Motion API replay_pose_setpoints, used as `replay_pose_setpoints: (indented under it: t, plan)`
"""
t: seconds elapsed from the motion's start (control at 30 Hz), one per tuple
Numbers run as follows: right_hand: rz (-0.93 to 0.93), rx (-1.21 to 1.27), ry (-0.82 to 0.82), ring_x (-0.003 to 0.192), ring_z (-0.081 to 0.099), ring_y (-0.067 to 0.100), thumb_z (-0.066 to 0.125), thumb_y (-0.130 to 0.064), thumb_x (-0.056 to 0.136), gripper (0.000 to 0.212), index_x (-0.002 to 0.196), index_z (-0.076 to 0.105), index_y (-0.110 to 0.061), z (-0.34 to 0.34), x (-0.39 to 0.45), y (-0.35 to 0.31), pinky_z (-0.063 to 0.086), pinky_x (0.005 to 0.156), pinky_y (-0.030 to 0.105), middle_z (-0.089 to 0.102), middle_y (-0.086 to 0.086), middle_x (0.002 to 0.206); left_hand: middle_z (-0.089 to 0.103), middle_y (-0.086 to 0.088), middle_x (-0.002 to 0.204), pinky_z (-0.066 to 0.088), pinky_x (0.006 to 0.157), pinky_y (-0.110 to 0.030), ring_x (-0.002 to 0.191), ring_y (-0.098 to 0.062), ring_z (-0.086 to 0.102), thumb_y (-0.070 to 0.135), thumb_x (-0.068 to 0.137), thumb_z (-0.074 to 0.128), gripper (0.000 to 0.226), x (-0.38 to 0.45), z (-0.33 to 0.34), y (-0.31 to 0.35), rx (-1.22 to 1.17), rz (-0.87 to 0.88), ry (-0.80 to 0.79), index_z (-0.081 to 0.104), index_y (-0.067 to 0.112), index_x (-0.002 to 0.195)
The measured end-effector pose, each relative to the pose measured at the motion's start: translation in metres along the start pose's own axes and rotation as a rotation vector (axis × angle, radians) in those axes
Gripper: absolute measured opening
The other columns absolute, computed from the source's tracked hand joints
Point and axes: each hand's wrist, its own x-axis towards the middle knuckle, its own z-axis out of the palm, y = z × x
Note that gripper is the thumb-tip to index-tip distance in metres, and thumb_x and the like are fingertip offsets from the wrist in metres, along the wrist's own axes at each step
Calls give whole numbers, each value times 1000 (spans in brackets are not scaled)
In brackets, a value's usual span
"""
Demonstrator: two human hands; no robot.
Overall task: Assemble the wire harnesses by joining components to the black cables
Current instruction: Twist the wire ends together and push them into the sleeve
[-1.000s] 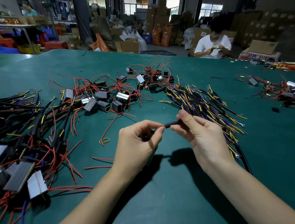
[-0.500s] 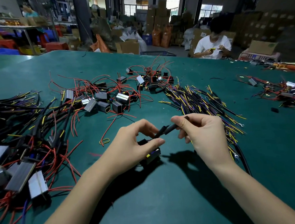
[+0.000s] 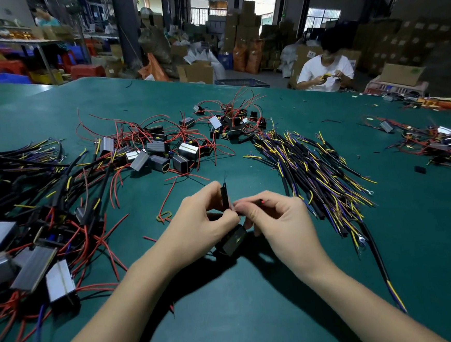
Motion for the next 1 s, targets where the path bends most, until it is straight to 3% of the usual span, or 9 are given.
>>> replay_pose_setpoints:
  t: [0.07,0.2,0.3,0.4,0.47,0.6,0.73,0.9,1.0]
  plan:
    - [-47,-134,3,58,57,0,71,-14,83,12,74,75,-20,3,-1,3,41,60,14,64,-15,61,61,3,73,46,64,-38,69,-19,54,36,68,49,17,-1,-1,2,-25,4,2,49,21,77]
    - [-49,-236,-20,51,52,-2,70,-15,85,23,65,68,-26,-2,2,6,38,54,13,58,-18,51,65,-6,88,48,75,-46,84,-29,58,23,82,54,7,-4,7,6,-131,-1,5,52,19,88]
    - [74,-95,-114,54,50,6,63,-7,89,23,70,67,-20,-10,6,8,40,55,18,58,-9,55,68,7,89,54,79,-33,86,-14,64,24,86,64,11,-3,11,8,-138,23,-26,61,21,97]
    - [190,187,-195,60,58,14,61,-6,88,5,90,65,-7,-21,11,4,47,56,22,65,2,68,72,2,91,55,82,-44,84,-25,68,13,88,66,14,-2,10,5,-137,12,-8,67,21,99]
    - [193,287,-154,60,63,17,63,-8,84,16,99,60,-1,-27,14,3,48,53,21,69,4,71,72,-6,86,53,80,-50,82,-34,66,10,87,67,14,-1,11,3,-116,12,29,70,21,95]
    - [84,153,-73,60,57,15,67,-3,84,10,78,66,-11,-29,16,3,43,52,22,63,4,65,68,-12,79,52,72,-49,64,-26,59,11,85,68,10,-1,12,1,-114,-24,69,69,21,84]
    - [225,337,-68,59,53,13,71,-14,74,12,64,63,-16,-29,16,1,40,51,19,60,5,65,65,-3,74,48,63,-28,61,-10,55,8,85,66,9,0,10,-1,-65,-23,32,64,13,78]
    - [237,143,-147,54,54,9,70,-23,76,13,82,69,-12,-48,24,-8,38,44,16,66,3,68,67,2,74,51,72,-29,67,-11,61,9,86,65,9,2,9,-3,-37,-48,2,63,14,79]
    - [241,-101,118,45,51,6,71,-29,82,15,82,70,-14,-77,48,-15,35,39,13,65,2,66,67,-1,75,50,71,-30,70,-20,61,12,87,65,9,0,12,-1,-39,-19,5,62,20,83]
